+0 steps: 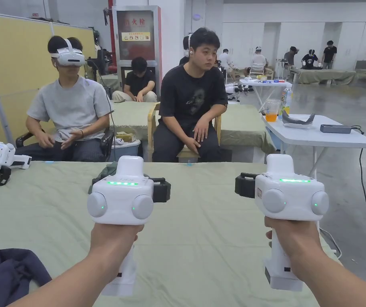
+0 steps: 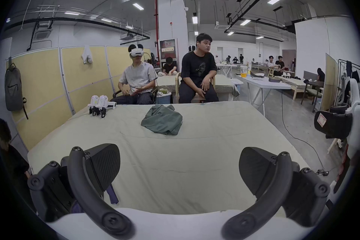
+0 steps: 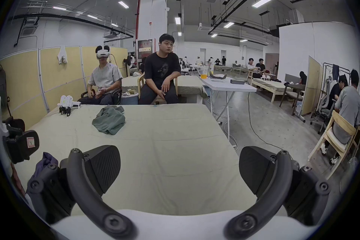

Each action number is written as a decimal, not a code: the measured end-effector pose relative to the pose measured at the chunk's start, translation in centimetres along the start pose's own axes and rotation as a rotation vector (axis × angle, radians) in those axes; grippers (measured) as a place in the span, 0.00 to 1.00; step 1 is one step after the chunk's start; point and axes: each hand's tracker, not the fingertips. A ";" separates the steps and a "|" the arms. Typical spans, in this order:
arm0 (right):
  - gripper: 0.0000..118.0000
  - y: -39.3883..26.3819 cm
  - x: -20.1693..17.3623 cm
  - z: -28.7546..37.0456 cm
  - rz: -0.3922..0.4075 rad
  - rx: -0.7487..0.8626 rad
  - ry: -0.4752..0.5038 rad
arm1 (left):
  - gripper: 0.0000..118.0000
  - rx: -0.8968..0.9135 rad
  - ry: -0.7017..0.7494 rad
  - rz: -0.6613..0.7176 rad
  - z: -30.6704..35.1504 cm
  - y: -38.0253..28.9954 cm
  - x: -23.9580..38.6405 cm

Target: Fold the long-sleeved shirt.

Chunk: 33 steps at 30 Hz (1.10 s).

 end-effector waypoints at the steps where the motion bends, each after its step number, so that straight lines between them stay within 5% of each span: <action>1: 1.00 0.0 0.0 0.0 -0.002 -0.003 0.001 | 1.00 0.000 0.000 0.002 0.0 0.0 0.0; 25: 1.00 -1.2 0.0 0.0 0.007 -0.025 0.023 | 1.00 -0.008 -0.021 -0.013 -0.2 -1.2 0.9; 26: 1.00 -1.3 0.1 0.1 0.003 -0.020 0.028 | 0.95 -0.013 -0.032 -0.012 -0.3 -1.3 1.0; 27: 0.98 -1.2 0.1 0.3 -0.003 -0.018 0.027 | 0.70 -0.013 -0.034 -0.011 -0.2 -1.4 1.1; 28: 0.75 -1.3 0.1 0.5 -0.011 -0.004 0.031 | 0.29 -0.013 -0.034 -0.013 -0.2 -1.6 1.2; 29: 0.26 -1.2 -0.1 0.7 0.000 0.012 0.024 | 0.04 -0.010 -0.028 -0.026 -0.2 -1.7 1.4; 30: 0.08 -1.1 -0.2 0.6 0.012 0.008 0.010 | 0.04 -0.034 0.011 -0.052 -0.4 -1.9 1.5; 31: 0.08 -0.9 0.0 0.6 0.043 -0.038 -0.053 | 0.04 0.014 0.025 -0.069 -0.2 -1.4 1.5; 33: 0.08 -0.6 -0.1 1.1 0.004 0.023 -0.016 | 0.04 -0.034 -0.048 0.004 0.1 -1.0 1.1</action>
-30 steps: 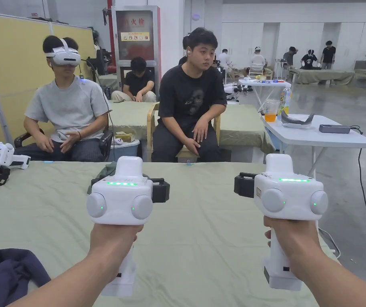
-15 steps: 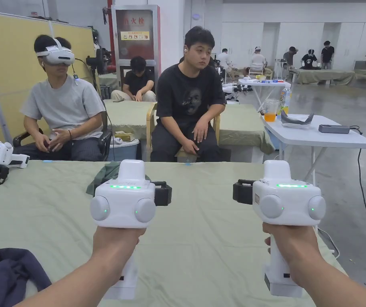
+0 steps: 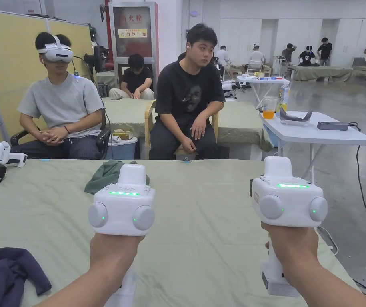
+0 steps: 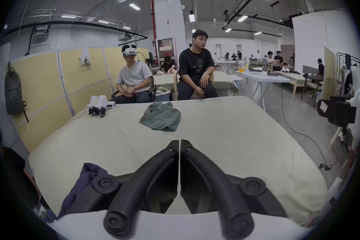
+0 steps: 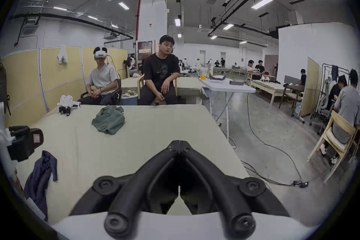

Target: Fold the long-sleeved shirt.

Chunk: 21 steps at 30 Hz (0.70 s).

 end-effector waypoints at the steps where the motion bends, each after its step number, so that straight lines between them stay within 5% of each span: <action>1: 0.08 0.0 -0.2 0.0 0.016 0.000 -0.013 | 0.04 0.003 0.022 -0.020 -0.4 -0.7 0.1; 11: 0.08 0.5 -3.1 -1.2 0.036 -0.004 0.040 | 0.04 0.015 0.076 0.005 0.5 -1.2 -3.3; 21: 0.08 -0.1 -17.8 -1.2 0.096 -0.019 0.319 | 0.04 -0.050 0.322 0.093 6.6 -3.9 -16.1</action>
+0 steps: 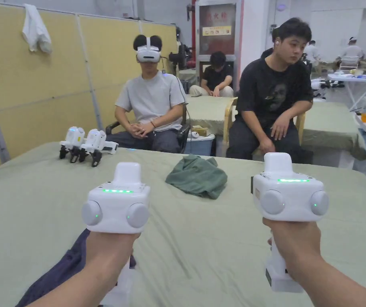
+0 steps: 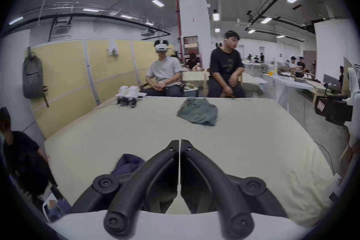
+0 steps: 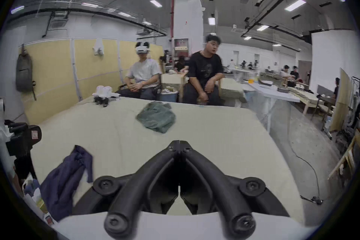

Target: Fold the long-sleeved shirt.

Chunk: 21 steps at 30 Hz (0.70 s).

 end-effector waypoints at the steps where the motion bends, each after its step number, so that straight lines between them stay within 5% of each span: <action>1: 0.08 0.0 -1.8 -0.3 0.012 -0.004 0.032 | 0.04 -0.002 0.034 0.012 0.5 -0.2 -1.7; 11: 0.08 -1.5 -15.5 -2.3 0.094 -0.051 0.287 | 0.05 0.010 0.230 0.101 4.8 -2.6 -13.7; 12: 0.08 -1.7 -16.3 -2.4 0.092 -0.055 0.292 | 0.21 0.000 0.231 0.122 4.9 -2.9 -14.4; 14: 0.08 -1.8 -17.4 -2.8 0.095 -0.064 0.307 | 0.89 -0.026 0.230 0.159 5.0 -3.5 -15.6; 16: 0.08 -2.2 -18.3 -2.9 0.108 -0.068 0.331 | 1.00 -0.042 0.228 0.188 3.7 -4.1 -17.1; 17: 0.08 -2.3 -18.5 -3.2 0.111 -0.072 0.334 | 1.00 -0.151 0.220 0.195 3.4 -5.3 -17.6; 18: 0.08 -2.4 -18.7 -3.5 0.114 -0.076 0.335 | 1.00 -0.051 0.194 0.159 2.5 -5.2 -17.6; 21: 0.08 -3.0 -18.4 -3.5 0.121 -0.084 0.341 | 1.00 -0.120 0.180 0.176 1.9 -6.7 -17.2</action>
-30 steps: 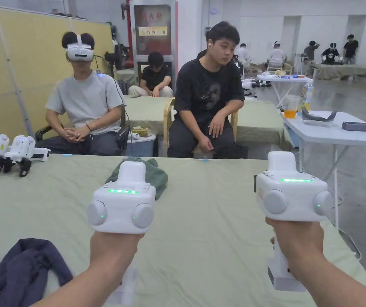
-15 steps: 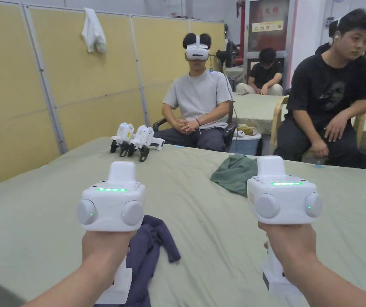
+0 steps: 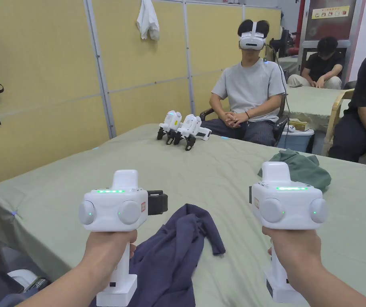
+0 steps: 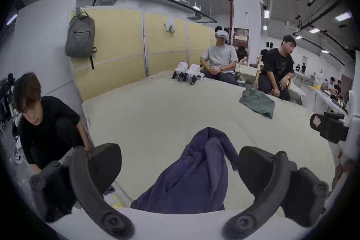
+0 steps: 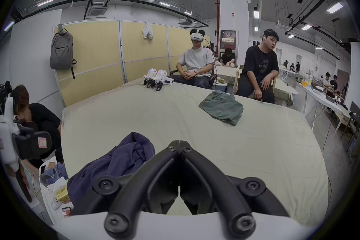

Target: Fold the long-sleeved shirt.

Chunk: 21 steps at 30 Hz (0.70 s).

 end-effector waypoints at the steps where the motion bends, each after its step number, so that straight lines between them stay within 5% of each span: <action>1: 0.08 -0.1 0.1 -0.3 0.002 -0.005 -0.003 | 1.00 -0.020 -0.017 0.006 -0.7 -0.5 0.2; 6: 0.08 -1.5 2.3 -1.8 0.004 -0.031 -0.022 | 1.00 -0.196 -0.146 -0.026 -5.6 -3.1 1.1; 17: 0.08 -7.5 4.2 -5.6 0.087 -0.160 -0.050 | 1.00 -0.570 -0.107 -0.026 -17.2 -12.3 2.7; 19: 0.08 -8.6 3.7 -5.7 0.088 -0.180 -0.048 | 1.00 -0.507 -0.107 -0.037 -16.5 -11.5 3.1; 20: 0.08 -9.0 3.6 -5.8 0.084 -0.188 -0.042 | 0.97 -0.514 -0.115 -0.045 -16.4 -11.2 3.0; 21: 0.08 -9.4 3.3 -6.1 0.083 -0.200 -0.032 | 0.78 -0.498 -0.132 -0.054 -16.0 -10.9 2.6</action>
